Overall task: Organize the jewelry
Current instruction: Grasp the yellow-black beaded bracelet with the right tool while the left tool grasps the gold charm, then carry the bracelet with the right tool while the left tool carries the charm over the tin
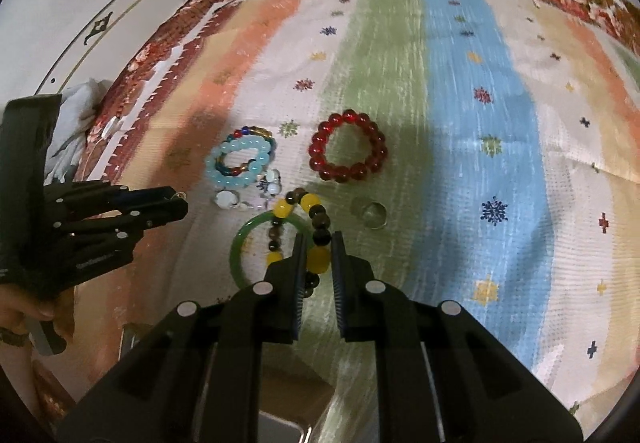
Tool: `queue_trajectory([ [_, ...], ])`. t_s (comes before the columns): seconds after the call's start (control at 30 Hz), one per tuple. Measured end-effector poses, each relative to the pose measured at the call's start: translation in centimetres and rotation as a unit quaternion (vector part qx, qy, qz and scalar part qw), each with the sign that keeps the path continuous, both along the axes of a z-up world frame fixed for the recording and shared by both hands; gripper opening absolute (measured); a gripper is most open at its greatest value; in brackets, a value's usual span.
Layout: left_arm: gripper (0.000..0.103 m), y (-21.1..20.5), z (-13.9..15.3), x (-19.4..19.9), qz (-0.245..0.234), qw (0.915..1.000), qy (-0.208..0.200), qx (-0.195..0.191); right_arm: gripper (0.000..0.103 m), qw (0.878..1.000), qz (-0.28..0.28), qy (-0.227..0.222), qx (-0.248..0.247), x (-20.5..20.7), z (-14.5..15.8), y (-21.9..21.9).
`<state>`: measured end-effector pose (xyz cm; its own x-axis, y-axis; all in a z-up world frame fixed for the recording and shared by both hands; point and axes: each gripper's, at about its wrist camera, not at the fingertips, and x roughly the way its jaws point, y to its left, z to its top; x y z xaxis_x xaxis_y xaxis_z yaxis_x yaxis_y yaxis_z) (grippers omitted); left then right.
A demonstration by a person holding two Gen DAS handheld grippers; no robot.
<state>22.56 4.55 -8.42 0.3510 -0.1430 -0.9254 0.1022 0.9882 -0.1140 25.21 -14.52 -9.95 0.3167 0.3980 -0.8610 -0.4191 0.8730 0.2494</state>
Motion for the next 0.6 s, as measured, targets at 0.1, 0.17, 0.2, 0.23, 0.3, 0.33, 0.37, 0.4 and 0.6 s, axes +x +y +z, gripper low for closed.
queue_trajectory([
  [0.1, 0.021, -0.2, 0.8, -0.9, 0.003, 0.9999, -0.010, -0.009, 0.014, 1.000, 0.000, -0.015, 0.000, -0.7, 0.9, 0.1],
  [0.17, 0.021, -0.3, 1.5, -1.4, 0.003, 0.9997, -0.018, -0.017, 0.014, 1.000, 0.002, -0.025, 0.005, -1.2, 1.7, 0.0],
  [0.2, 0.021, -0.4, 1.8, -1.7, 0.002, 0.9996, -0.021, -0.021, 0.014, 1.000, 0.003, -0.028, 0.007, -1.5, 1.9, -0.1],
  [0.23, 0.021, -0.5, 2.0, -2.0, 0.001, 0.9995, -0.024, -0.022, 0.014, 0.999, 0.004, -0.034, 0.009, -1.9, 2.4, -0.2],
  [0.3, 0.021, -0.6, 2.4, -2.5, 0.000, 0.9993, -0.029, -0.025, 0.014, 0.999, 0.004, -0.043, 0.012, -2.5, 3.0, -0.5],
  [0.33, 0.021, -0.7, 2.7, -2.7, 0.000, 0.9991, -0.032, -0.027, 0.014, 0.999, 0.004, -0.045, 0.012, -2.7, 3.2, -0.6],
  [0.37, 0.021, -0.7, 2.8, -2.8, 0.001, 0.9990, -0.034, -0.028, 0.014, 0.999, 0.003, -0.046, 0.013, -2.9, 3.4, -0.7],
  [0.4, 0.021, -0.7, 3.0, -3.0, 0.002, 0.9989, -0.037, -0.030, 0.014, 0.999, 0.002, -0.049, 0.014, -3.2, 3.6, -0.9],
  [0.6, 0.021, -0.6, 3.8, -4.1, 0.013, 0.9979, -0.053, -0.035, 0.014, 0.998, -0.001, -0.066, 0.020, -4.9, 5.1, -1.5],
])
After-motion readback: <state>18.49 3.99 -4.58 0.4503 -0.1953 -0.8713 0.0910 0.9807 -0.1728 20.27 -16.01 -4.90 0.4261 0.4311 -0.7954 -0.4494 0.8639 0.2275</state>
